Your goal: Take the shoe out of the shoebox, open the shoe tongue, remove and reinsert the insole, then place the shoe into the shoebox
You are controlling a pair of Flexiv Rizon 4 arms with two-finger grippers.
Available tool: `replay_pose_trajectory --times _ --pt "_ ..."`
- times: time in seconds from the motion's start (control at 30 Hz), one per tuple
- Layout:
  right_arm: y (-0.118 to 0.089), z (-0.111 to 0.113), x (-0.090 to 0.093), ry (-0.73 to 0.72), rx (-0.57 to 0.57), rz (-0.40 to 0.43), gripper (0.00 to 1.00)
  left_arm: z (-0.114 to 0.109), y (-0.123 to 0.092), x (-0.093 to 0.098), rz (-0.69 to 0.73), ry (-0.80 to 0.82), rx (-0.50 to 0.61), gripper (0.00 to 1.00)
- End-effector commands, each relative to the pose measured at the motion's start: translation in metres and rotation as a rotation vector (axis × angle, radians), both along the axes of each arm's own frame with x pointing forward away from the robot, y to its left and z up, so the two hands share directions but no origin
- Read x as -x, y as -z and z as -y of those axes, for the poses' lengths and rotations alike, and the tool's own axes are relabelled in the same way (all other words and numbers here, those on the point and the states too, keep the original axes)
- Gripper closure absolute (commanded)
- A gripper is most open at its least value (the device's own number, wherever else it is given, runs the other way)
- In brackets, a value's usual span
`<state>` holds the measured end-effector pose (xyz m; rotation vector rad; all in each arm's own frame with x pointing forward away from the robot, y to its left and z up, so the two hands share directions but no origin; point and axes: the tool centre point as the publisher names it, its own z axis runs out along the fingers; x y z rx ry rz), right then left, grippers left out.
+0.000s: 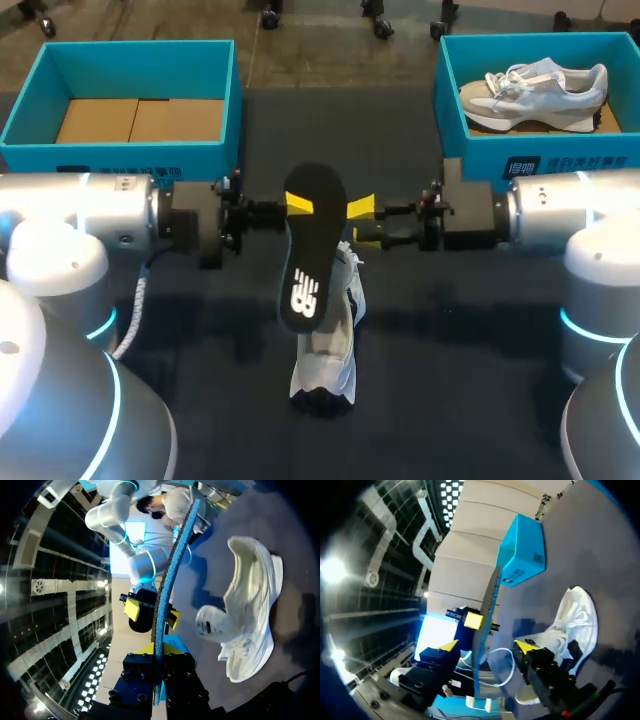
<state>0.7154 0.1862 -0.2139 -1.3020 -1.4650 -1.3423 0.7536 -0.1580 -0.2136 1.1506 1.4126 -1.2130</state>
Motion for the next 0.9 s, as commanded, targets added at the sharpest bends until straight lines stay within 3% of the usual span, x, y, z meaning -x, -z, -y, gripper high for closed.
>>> replay_pose_trajectory --times 0.03,0.17,0.5,0.53,0.6,0.67,0.7,0.73,0.9 --pt "-0.015 0.03 0.006 -0.135 0.245 0.025 0.0 -0.027 -0.007 0.011 -0.034 0.032 0.007 1.0" --pt "-0.014 0.049 0.006 -0.127 0.36 0.036 0.0 -0.03 -0.012 0.026 -0.093 0.081 0.003 1.0" --pt "-0.014 0.049 0.006 -0.127 0.36 0.036 0.0 -0.041 -0.019 0.073 -0.165 0.149 -0.096 1.0" --pt "-0.013 0.049 0.006 -0.157 0.4 0.035 0.0 -0.041 -0.019 0.076 -0.171 0.154 -0.104 1.0" --pt "-0.016 0.05 0.009 -0.267 0.515 0.184 0.0 -0.041 -0.02 0.085 -0.2 0.174 -0.115 1.0" --pt "-0.017 0.053 0.014 -0.328 0.644 0.25 0.0 -0.041 -0.02 0.095 -0.256 0.199 -0.106 1.0" --pt "-0.017 0.05 0.021 -0.458 0.755 0.35 0.0 -0.042 -0.021 0.103 -0.291 0.225 -0.104 1.0" --pt "-0.012 0.053 0.026 -0.522 0.765 0.332 0.0 -0.042 -0.022 0.109 -0.274 0.259 -0.15 1.0" --pt "-0.012 0.053 0.026 -0.522 0.765 0.332 0.0 -0.042 -0.022 0.109 -0.274 0.259 -0.15 1.0"
